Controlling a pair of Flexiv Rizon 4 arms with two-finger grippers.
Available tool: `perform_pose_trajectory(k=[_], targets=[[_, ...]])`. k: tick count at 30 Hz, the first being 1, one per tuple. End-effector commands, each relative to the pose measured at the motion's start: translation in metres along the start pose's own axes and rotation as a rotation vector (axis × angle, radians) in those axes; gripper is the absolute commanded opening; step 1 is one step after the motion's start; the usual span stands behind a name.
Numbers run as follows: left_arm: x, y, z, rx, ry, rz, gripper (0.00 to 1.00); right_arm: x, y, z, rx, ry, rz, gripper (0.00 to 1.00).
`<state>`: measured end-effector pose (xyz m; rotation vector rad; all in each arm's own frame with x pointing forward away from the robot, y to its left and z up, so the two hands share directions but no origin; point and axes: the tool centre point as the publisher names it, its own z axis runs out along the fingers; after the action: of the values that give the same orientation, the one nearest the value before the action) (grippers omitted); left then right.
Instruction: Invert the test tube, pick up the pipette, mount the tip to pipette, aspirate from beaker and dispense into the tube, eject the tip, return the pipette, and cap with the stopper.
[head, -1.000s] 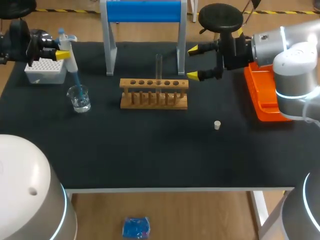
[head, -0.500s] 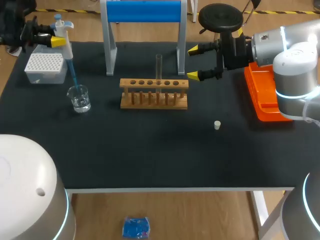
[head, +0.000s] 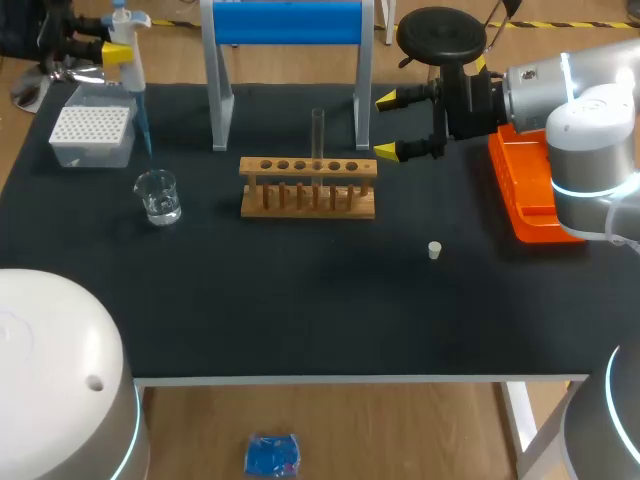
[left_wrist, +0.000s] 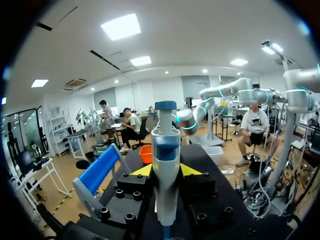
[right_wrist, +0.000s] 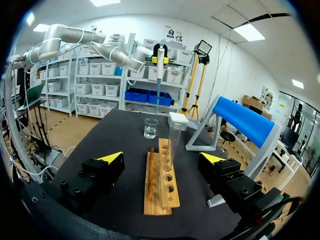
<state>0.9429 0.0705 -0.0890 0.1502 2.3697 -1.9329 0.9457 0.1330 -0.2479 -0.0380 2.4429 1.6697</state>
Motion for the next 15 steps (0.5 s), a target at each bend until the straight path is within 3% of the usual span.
perform_pose_trajectory(k=[1,15], targets=[[0.006,-0.0121,0.0008,-0.019,-0.016,0.004,0.0,-0.0001,-0.0005,-0.0003,-0.001,0.001,-0.001,1.0],[0.006,-0.0121,0.0008,-0.019,-0.016,0.004,0.0,-0.0001,-0.0005,-0.0003,-0.001,0.001,-0.001,1.0]])
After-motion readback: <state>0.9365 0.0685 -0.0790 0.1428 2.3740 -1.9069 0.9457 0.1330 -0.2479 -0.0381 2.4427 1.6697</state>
